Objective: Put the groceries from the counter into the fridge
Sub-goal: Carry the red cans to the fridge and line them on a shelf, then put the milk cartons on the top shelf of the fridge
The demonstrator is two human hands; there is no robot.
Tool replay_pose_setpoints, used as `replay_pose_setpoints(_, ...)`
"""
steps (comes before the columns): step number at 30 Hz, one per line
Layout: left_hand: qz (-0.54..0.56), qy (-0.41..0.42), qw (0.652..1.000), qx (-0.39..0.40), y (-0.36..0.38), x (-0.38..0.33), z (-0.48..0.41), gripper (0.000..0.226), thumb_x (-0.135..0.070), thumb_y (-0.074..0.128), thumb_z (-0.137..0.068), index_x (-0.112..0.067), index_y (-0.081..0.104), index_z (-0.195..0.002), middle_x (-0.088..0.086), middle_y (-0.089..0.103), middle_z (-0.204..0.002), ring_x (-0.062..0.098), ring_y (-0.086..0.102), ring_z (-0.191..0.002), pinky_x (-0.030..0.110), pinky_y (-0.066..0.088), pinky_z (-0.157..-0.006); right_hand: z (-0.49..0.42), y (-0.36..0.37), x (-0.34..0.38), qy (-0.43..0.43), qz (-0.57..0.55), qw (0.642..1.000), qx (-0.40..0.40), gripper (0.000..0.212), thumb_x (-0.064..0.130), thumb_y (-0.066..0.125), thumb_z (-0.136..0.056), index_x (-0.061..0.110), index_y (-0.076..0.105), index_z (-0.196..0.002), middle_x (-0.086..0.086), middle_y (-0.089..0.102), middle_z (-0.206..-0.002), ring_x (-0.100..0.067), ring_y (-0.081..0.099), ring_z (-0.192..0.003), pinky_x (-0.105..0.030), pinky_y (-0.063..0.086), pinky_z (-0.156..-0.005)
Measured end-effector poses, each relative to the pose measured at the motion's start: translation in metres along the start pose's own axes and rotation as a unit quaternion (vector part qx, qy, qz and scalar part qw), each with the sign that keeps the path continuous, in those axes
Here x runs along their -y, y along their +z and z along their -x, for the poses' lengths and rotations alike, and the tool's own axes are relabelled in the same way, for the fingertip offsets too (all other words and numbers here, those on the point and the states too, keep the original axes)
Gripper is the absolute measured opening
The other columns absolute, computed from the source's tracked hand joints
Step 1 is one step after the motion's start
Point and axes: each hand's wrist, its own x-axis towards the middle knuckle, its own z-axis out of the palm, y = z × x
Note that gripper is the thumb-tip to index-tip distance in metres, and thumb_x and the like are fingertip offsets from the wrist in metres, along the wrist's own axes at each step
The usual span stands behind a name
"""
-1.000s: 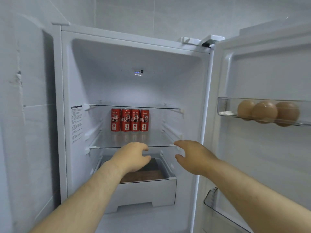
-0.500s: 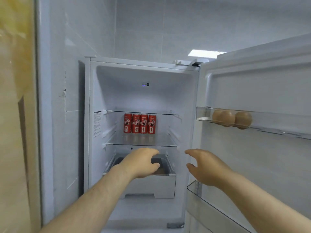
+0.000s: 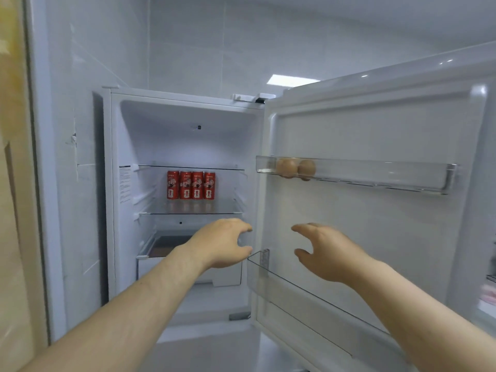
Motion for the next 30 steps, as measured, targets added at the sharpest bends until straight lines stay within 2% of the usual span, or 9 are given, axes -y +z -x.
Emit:
replay_pose_setpoints(8,0.055,0.081,0.995,-0.003,0.020,-0.074,0.007,0.053,-0.044,0.056,-0.092,-0.031,0.046,-0.142,-0.014,0.045,-0.147,0.008,0.042,-0.134,0.028,0.037,-0.107,0.086,-0.027,-0.042,0.069,0.044,0.997,-0.012,0.053,0.042,0.051,-0.097,0.030,0.039,-0.148,0.011,0.047,-0.147,-0.015,0.045,-0.133,-0.029,0.039,-0.106)
replay_pose_setpoints(15,0.064,0.152,0.986,0.016,0.044,-0.134,0.005,0.052,-0.046,0.054,-0.093,-0.031,0.046,-0.142,-0.014,0.044,-0.148,0.009,0.041,-0.136,0.027,0.037,-0.106,0.160,-0.047,-0.077,0.149,0.093,0.984,0.002,0.051,0.042,0.049,-0.098,0.031,0.041,-0.147,0.009,0.050,-0.144,-0.016,0.046,-0.132,-0.031,0.040,-0.105)
replay_pose_setpoints(19,0.053,0.193,0.980,0.017,0.058,-0.160,0.000,0.052,-0.048,0.053,-0.092,-0.030,0.047,-0.141,-0.014,0.046,-0.148,0.011,0.041,-0.136,0.032,0.038,-0.109,0.191,-0.056,-0.089,0.186,0.120,0.975,0.009,0.049,0.043,0.047,-0.099,0.032,0.041,-0.146,0.011,0.051,-0.143,-0.015,0.046,-0.132,-0.032,0.041,-0.102)
replay_pose_setpoints(25,0.074,0.265,0.961,0.008,0.069,-0.196,-0.009,0.049,-0.044,0.053,-0.094,-0.029,0.048,-0.141,-0.014,0.048,-0.145,0.010,0.043,-0.134,0.027,0.038,-0.105,0.219,-0.070,-0.106,0.241,0.133,0.961,0.003,0.049,0.042,0.049,-0.097,0.031,0.043,-0.145,0.009,0.053,-0.141,-0.016,0.047,-0.131,-0.036,0.044,-0.105)
replay_pose_setpoints(30,0.131,0.328,0.935,-0.006,0.082,-0.228,-0.015,0.047,-0.041,0.054,-0.094,-0.030,0.050,-0.140,-0.017,0.049,-0.143,0.007,0.045,-0.131,0.024,0.038,-0.100,0.236,-0.077,-0.112,0.296,0.151,0.943,-0.001,0.049,0.041,0.052,-0.097,0.029,0.045,-0.144,0.008,0.051,-0.144,-0.016,0.046,-0.131,-0.031,0.040,-0.104)
